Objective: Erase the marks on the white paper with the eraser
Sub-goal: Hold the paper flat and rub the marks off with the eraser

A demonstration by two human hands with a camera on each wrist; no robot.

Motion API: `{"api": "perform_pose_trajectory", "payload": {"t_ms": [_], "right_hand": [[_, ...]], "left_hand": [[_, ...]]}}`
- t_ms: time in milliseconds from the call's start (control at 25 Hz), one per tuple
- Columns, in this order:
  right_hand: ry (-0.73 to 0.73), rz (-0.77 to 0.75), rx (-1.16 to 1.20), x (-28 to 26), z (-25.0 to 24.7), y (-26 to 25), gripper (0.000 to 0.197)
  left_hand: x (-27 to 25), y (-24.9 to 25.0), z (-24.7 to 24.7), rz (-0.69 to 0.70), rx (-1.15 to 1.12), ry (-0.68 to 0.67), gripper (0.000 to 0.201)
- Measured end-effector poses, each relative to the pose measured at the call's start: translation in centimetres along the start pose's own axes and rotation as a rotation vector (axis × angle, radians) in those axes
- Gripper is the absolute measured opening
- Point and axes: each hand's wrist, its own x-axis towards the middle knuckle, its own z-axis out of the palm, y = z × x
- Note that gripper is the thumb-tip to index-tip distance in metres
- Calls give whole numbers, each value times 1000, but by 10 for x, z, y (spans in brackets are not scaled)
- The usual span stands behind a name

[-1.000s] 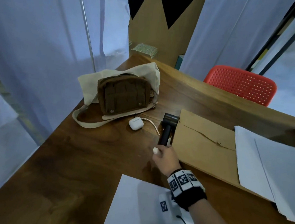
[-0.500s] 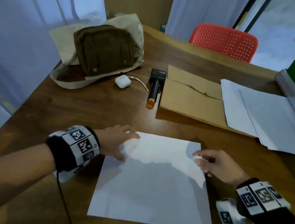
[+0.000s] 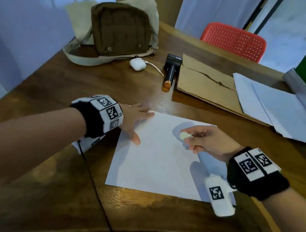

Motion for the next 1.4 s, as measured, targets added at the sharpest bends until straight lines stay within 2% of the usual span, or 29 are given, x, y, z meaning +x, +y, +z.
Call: {"api": "perform_pose_trajectory", "payload": {"t_ms": [160, 360, 440, 560, 640, 760, 840, 1000, 1040, 1160, 1200, 1240, 1360, 1400], "right_hand": [[-85, -3, -166, 21, 35, -19, 5], [74, -11, -110, 57, 46, -40, 13], [91, -16, -146, 64, 49, -39, 13], [-84, -29, -285, 54, 65, -35, 10], [-173, -32, -383, 53, 67, -39, 11], [-25, -51, -426, 74, 60, -51, 1], [35, -58, -409, 82, 62, -52, 3], [-183, -91, -590, 69, 71, -48, 14], [-169, -91, -593, 70, 69, -50, 13], [43, -82, -426, 87, 60, -54, 4], [48, -78, -392, 89, 60, -53, 3], [3, -76, -403, 87, 61, -51, 6], [-277, -65, -473, 67, 67, -46, 12], [-273, -72, -474, 68, 66, -49, 10]], "left_hand": [[4, -3, 3, -15, 12, 18, 112], [8, -1, 3, -44, -25, 40, 116], [8, -3, 4, -39, -39, 52, 117], [7, 2, 2, -11, 25, 65, 120], [4, 7, 2, -23, 46, 83, 115], [1, 5, 1, -33, -9, 83, 113], [-2, 4, 1, -39, -18, 68, 116], [1, 2, 3, -58, -3, 18, 122], [2, 1, 3, -58, -2, 8, 122], [5, -2, 3, -43, -1, -24, 122], [6, -3, 4, -40, 2, -25, 123], [6, -3, 4, -40, 3, -22, 123], [9, -2, 6, -46, 12, -23, 124], [9, -3, 6, -44, 10, -25, 124]]}}
